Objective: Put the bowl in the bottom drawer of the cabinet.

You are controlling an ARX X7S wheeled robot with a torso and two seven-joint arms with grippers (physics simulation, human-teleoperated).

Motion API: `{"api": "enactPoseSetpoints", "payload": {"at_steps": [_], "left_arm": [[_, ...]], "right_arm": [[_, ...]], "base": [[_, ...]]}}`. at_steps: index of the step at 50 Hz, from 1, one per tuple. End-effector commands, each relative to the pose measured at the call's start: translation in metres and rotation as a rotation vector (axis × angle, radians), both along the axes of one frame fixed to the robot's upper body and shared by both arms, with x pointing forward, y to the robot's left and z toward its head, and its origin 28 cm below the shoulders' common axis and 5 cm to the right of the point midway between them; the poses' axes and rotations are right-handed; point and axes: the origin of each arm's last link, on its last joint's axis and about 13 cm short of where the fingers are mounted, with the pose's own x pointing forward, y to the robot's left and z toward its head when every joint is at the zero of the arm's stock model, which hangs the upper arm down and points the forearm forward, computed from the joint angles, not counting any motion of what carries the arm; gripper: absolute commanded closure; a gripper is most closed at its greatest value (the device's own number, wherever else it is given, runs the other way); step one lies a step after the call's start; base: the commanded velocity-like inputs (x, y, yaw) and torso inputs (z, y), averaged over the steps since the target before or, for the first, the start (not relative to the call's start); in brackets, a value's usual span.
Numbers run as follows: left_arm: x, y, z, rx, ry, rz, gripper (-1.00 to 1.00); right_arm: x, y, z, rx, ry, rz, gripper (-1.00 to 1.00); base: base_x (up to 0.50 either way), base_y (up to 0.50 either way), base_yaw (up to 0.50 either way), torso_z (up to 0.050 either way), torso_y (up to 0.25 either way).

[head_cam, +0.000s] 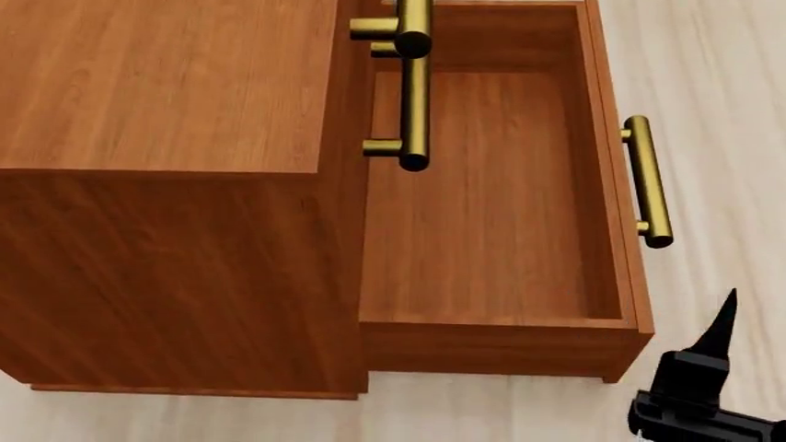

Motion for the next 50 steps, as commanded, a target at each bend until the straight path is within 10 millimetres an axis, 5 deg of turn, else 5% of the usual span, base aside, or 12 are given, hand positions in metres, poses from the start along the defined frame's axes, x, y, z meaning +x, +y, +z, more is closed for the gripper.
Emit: {"api": "enactPoseSetpoints", "payload": {"at_steps": [1, 18, 50], "left_arm": [[0.0, 0.0, 0.0, -0.003, -0.002, -0.006, -1.0], [0.001, -0.001, 0.0, -0.009, -0.01, -0.02, -1.0], [0.001, -0.001, 0.001, -0.01, -0.008, -0.037, -1.0]], "right_arm": [[-0.015, -0.012, 0.027, -0.039, 0.068, -0.039, -1.0], [-0.025, -0.032, 0.052, -0.063, 0.193, -0.086, -1.0], [-0.045, -0.089, 0.043, 0.071, 0.312, -0.257, -1.0]], "base": [[0.0, 0.0, 0.0, 0.0, 0.0], [0.0, 0.0, 0.0, 0.0, 0.0], [0.0, 0.0, 0.0, 0.0, 0.0]]}}
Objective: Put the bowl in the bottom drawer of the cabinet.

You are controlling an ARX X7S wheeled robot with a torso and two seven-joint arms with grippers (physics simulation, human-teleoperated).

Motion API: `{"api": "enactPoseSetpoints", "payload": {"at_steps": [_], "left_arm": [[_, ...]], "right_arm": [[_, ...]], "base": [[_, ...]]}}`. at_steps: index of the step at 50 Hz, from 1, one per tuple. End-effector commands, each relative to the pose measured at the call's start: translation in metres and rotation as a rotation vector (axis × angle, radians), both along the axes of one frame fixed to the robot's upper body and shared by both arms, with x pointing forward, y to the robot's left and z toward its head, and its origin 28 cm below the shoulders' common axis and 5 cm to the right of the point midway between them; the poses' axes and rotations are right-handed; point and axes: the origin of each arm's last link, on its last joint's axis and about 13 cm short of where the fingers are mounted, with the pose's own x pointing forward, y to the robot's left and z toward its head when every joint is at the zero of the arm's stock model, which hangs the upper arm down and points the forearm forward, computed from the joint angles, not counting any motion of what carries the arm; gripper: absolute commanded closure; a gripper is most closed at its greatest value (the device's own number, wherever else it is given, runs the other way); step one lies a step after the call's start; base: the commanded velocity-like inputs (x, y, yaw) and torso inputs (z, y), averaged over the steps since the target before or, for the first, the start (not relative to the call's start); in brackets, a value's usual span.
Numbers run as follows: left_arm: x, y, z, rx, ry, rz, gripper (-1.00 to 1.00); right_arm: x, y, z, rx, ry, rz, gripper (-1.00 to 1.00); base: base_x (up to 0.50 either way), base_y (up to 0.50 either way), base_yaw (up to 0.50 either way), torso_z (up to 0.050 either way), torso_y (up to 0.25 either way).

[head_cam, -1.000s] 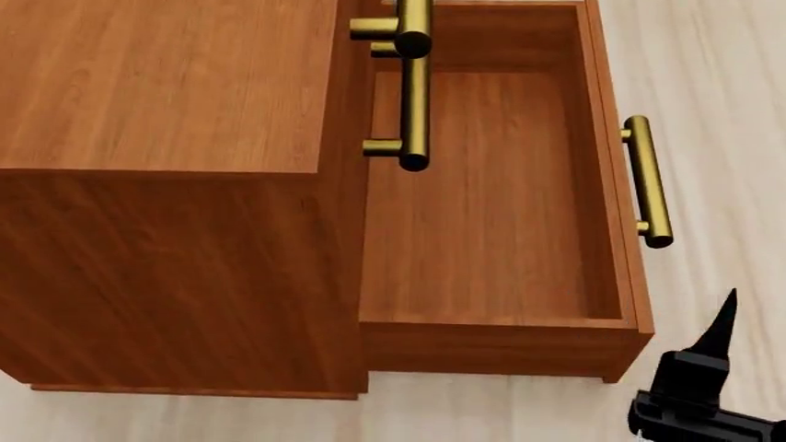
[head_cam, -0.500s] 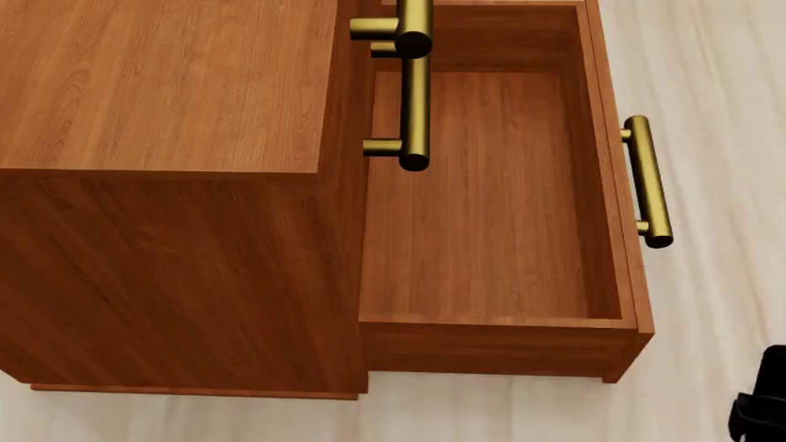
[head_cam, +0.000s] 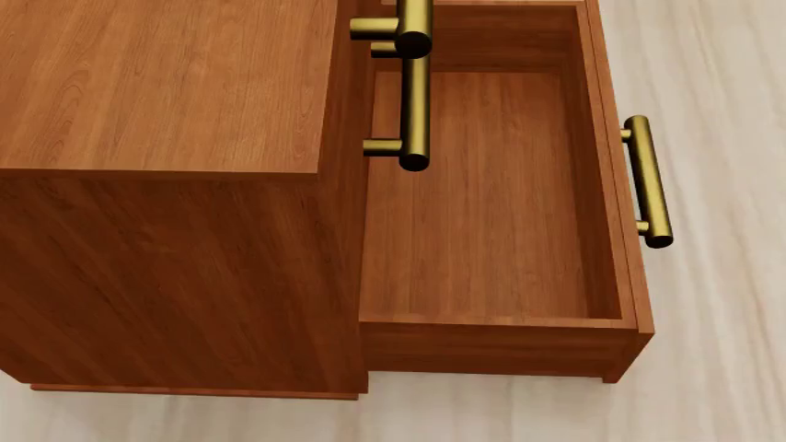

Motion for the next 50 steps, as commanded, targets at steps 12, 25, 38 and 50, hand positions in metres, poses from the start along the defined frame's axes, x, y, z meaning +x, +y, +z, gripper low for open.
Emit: {"api": "enactPoseSetpoints", "payload": {"at_steps": [12, 25, 38, 50], "left_arm": [[0.0, 0.0, 0.002, 0.001, 0.004, -0.003, -1.0], [-0.001, 0.001, 0.003, 0.007, 0.003, 0.002, -1.0], [0.0, 0.0, 0.007, 0.011, 0.002, 0.005, -1.0], [-0.001, 0.001, 0.006, 0.017, 0.002, 0.01, -1.0]], "right_arm": [[-0.007, -0.036, -0.002, 0.069, 0.051, -0.127, -1.0], [-0.005, -0.054, -0.005, 0.107, 0.06, -0.193, -1.0], [-0.005, -0.069, -0.003, 0.142, 0.05, -0.259, -1.0], [-0.001, -0.079, -0.005, 0.185, 0.056, -0.294, -1.0]], "base": [[0.0, 0.0, 0.0, 0.0, 0.0], [0.0, 0.0, 0.0, 0.0, 0.0], [0.0, 0.0, 0.0, 0.0, 0.0], [0.0, 0.0, 0.0, 0.0, 0.0]]}}
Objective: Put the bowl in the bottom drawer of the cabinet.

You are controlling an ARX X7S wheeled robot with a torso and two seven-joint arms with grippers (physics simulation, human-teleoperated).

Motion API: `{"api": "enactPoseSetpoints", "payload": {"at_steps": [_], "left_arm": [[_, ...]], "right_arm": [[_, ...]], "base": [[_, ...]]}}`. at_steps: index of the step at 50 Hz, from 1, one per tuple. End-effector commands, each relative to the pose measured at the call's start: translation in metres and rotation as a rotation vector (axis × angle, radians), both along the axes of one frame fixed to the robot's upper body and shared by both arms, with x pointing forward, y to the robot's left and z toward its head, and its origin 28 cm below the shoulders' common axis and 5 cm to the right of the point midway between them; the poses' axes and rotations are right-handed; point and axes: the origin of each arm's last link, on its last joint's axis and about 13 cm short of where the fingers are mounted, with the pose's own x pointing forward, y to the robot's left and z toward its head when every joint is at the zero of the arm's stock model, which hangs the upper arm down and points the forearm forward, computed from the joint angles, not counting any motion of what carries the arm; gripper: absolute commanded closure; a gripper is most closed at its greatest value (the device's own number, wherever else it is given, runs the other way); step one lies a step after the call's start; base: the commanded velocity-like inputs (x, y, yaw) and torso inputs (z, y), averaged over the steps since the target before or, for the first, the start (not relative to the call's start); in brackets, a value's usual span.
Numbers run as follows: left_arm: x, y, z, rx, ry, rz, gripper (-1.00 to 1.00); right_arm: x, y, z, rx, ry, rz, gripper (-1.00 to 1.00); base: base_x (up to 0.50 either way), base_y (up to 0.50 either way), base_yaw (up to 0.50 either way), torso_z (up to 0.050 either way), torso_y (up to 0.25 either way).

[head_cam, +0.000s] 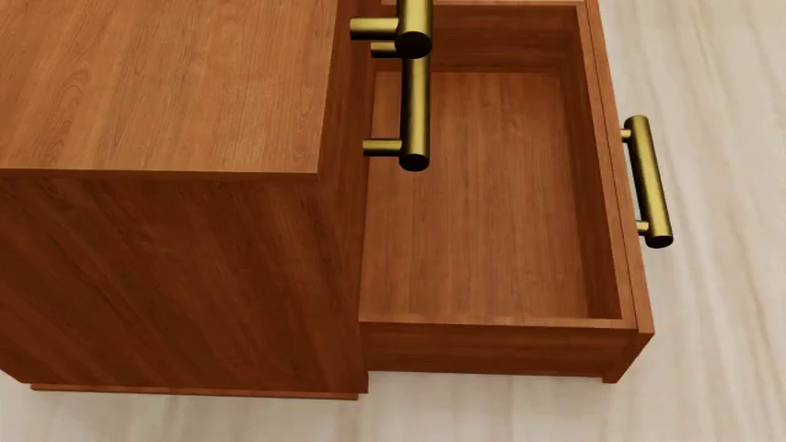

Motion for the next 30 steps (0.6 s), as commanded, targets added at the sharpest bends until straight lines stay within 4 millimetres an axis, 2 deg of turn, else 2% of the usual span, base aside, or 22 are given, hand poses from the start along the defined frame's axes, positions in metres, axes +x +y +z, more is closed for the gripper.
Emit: {"api": "enactPoseSetpoints", "payload": {"at_steps": [1, 8, 22, 30], "left_arm": [[0.0, 0.0, 0.001, 0.007, 0.0, 0.003, -1.0], [0.001, -0.001, 0.001, 0.012, 0.002, 0.004, -1.0], [0.006, -0.004, 0.004, 0.024, 0.011, 0.013, -1.0], [0.009, -0.005, 0.005, 0.027, 0.017, 0.014, -1.0]], "right_arm": [[0.003, -0.011, 0.0, 0.037, 0.001, -0.041, -1.0], [0.01, -0.014, 0.002, 0.05, -0.008, -0.049, -1.0], [0.033, -0.023, -0.012, 0.087, 0.003, -0.065, -1.0], [0.034, -0.028, -0.018, 0.097, 0.012, -0.086, -1.0]], "base": [[0.0, 0.0, 0.0, 0.0, 0.0], [0.0, 0.0, 0.0, 0.0, 0.0], [0.0, 0.0, 0.0, 0.0, 0.0], [0.0, 0.0, 0.0, 0.0, 0.0]]}}
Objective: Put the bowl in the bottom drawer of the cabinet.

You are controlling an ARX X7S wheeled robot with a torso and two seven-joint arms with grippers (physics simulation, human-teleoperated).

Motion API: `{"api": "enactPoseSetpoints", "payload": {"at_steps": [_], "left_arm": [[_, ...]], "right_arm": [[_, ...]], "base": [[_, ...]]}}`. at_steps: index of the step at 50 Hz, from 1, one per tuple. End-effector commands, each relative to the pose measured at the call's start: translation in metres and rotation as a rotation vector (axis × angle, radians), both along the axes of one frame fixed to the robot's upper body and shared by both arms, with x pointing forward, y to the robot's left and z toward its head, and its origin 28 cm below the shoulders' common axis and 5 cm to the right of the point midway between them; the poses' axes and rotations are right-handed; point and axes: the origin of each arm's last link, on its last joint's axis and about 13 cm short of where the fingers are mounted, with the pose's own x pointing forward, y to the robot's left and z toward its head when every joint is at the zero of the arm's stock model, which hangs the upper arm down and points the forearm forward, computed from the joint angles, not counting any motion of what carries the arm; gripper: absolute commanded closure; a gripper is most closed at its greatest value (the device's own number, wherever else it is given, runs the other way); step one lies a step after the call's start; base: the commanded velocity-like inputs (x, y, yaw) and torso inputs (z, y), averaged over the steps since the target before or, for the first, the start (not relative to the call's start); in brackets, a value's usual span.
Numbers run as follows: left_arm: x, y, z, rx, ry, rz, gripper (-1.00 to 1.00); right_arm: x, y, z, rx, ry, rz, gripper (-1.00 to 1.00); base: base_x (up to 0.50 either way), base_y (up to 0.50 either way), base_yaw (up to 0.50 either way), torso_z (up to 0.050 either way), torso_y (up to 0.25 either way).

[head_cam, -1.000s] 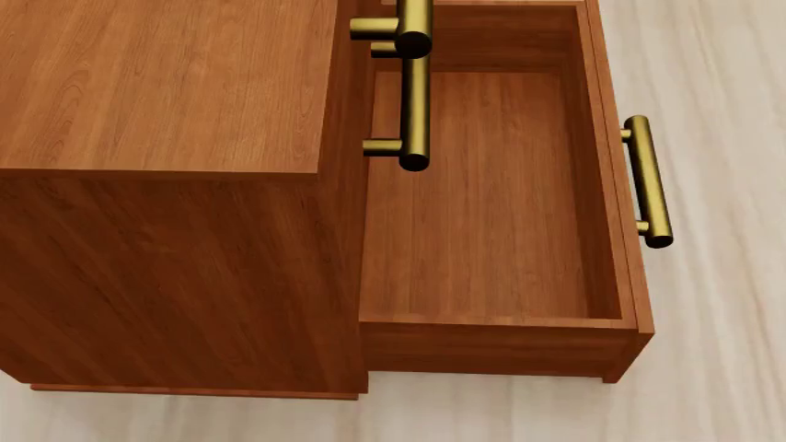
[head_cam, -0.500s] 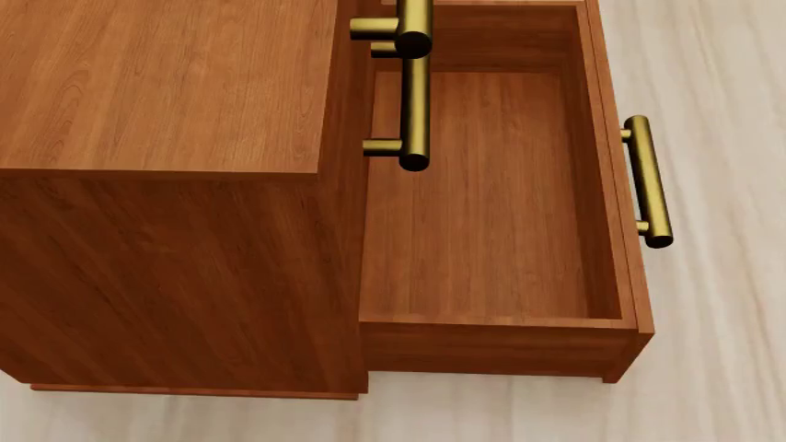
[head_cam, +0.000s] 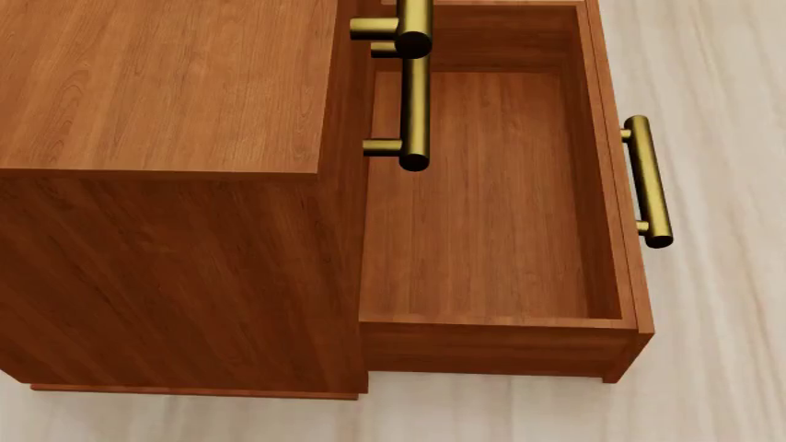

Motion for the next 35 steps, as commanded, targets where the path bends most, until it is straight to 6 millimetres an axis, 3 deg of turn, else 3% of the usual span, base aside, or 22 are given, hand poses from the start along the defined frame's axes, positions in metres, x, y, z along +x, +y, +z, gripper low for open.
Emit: {"api": "enactPoseSetpoints", "payload": {"at_steps": [1, 19, 35], "left_arm": [[0.004, -0.002, 0.001, 0.007, 0.007, 0.003, -1.0], [0.01, -0.003, 0.006, 0.015, 0.009, 0.011, -1.0], [0.015, -0.008, 0.008, 0.028, 0.018, 0.015, -1.0]], "right_arm": [[0.007, -0.007, -0.01, 0.018, 0.013, -0.025, -1.0], [0.026, -0.015, -0.028, 0.071, 0.012, -0.038, -1.0], [0.03, -0.023, -0.043, 0.09, 0.022, -0.061, -1.0]], "base": [[0.0, 0.0, 0.0, 0.0, 0.0], [0.0, 0.0, 0.0, 0.0, 0.0], [0.0, 0.0, 0.0, 0.0, 0.0]]}}
